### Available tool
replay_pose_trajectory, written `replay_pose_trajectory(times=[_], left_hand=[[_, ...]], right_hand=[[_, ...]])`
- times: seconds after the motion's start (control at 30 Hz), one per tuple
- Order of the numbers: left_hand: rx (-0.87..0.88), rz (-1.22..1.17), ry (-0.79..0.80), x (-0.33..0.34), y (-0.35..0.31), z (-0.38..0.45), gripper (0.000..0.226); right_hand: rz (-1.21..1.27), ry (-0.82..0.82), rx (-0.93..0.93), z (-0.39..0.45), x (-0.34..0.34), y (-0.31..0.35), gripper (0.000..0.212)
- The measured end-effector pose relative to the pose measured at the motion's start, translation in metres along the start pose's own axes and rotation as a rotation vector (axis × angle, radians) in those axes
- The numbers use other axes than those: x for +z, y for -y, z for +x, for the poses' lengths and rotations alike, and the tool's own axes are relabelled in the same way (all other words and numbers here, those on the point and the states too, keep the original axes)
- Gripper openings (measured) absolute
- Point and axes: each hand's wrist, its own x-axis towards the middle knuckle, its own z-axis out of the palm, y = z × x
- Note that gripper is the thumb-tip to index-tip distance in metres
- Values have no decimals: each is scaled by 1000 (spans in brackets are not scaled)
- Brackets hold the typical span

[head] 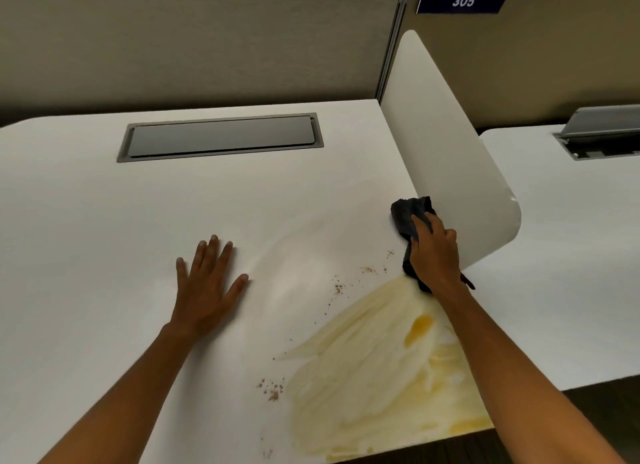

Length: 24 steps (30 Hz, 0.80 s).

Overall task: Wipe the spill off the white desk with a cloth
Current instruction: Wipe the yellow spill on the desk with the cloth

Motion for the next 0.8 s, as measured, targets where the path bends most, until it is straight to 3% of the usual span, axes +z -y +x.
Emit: replay_pose_trajectory(times=[0.13, 0.57, 0.8], left_hand=[[-14, 18, 0, -2, 24, -48, 84], [-22, -150, 39, -13, 38, -130, 89], [-31, -187, 46, -13, 52, -165, 72]], right_hand=[[75, 34, 1, -8, 4, 22, 43], [91, 151, -262, -121, 33, 145, 46], [93, 195, -377, -186, 34, 190, 51]])
